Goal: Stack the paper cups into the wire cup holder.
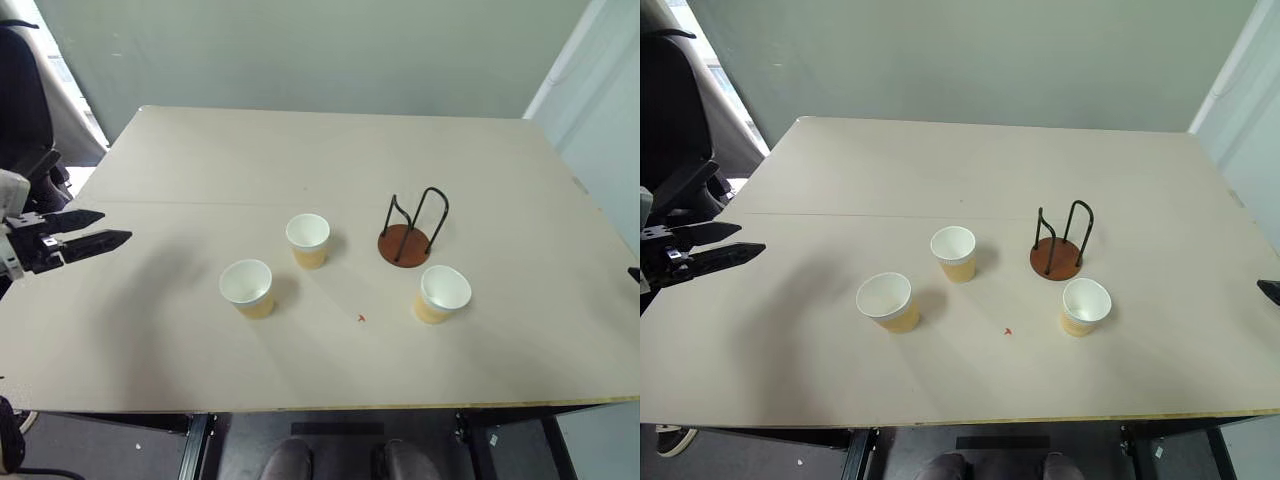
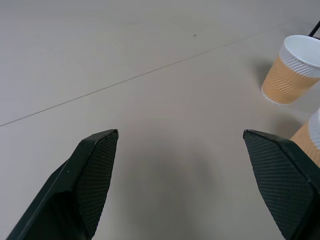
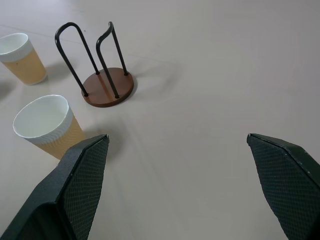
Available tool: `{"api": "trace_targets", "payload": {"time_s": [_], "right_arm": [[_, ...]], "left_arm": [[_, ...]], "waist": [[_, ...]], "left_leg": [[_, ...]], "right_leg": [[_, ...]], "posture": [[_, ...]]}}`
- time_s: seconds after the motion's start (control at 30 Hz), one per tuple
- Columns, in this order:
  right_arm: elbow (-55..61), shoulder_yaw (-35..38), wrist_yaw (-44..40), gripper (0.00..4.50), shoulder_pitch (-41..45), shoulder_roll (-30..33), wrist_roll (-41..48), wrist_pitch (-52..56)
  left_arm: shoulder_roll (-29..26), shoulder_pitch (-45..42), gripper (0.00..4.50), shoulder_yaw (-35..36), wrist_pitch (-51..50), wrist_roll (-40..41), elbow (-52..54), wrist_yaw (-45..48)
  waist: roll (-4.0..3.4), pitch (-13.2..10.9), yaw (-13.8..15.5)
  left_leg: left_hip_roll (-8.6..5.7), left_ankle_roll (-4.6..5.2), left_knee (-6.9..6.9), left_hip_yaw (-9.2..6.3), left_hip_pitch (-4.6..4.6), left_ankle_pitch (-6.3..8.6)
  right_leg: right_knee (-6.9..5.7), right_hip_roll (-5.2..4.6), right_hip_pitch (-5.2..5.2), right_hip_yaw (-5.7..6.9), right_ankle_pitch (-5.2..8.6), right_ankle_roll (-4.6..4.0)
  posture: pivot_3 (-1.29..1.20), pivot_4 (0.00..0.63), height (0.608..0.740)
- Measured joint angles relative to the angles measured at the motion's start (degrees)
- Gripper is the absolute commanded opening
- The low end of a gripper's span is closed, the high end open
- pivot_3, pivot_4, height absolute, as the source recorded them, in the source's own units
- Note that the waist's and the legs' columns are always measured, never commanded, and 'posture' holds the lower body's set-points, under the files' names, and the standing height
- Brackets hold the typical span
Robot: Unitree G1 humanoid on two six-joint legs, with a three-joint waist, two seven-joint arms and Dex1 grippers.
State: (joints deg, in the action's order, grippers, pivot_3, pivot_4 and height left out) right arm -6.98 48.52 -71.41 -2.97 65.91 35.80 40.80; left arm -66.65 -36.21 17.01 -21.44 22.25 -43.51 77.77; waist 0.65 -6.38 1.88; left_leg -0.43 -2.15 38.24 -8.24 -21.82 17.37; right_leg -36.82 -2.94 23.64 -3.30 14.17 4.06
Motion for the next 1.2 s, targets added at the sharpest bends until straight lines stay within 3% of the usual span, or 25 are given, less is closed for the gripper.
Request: {"api": "trace_targets", "payload": {"time_s": [0.37, 1.0, 1.2], "right_arm": [[0.67, 0.40, -0.06, 4.50, -0.41, 0.00, 0.55, 1.61], [2.08, 0.27, -0.16, 4.50, 1.80, 0.01, 1.72, 2.60], [5.68, -3.19, 1.10, 4.50, 7.25, -0.04, 4.01, 3.91]], "left_arm": [[0.71, -0.11, 4.29, -0.38, -0.38, -0.05, 0.92, 0.68], [2.27, -2.61, 4.29, -2.90, -3.80, 0.18, 11.35, 1.97], [2.29, -2.90, 4.29, -3.11, -4.69, 0.35, 13.26, 2.38]], "waist": [[0.00, 0.00, 0.00], [0.00, 0.00, -0.02], [-0.01, 0.00, -0.17]], "left_leg": [[0.00, 0.00, 0.00, 0.00, 0.00, 0.00], [0.01, 0.00, 0.01, 0.02, 0.00, 0.00], [0.01, 0.00, 0.02, 0.05, 0.04, 0.00]], "right_leg": [[0.00, 0.00, 0.00, 0.00, 0.00, 0.00], [-0.01, 0.01, -0.01, 0.00, 0.00, 0.00], [-0.01, 0.02, 0.00, -0.02, 0.00, 0.01]], "posture": [[0.00, 0.150, 0.740], [0.00, 0.150, 0.740], [0.00, 0.150, 0.740]]}}
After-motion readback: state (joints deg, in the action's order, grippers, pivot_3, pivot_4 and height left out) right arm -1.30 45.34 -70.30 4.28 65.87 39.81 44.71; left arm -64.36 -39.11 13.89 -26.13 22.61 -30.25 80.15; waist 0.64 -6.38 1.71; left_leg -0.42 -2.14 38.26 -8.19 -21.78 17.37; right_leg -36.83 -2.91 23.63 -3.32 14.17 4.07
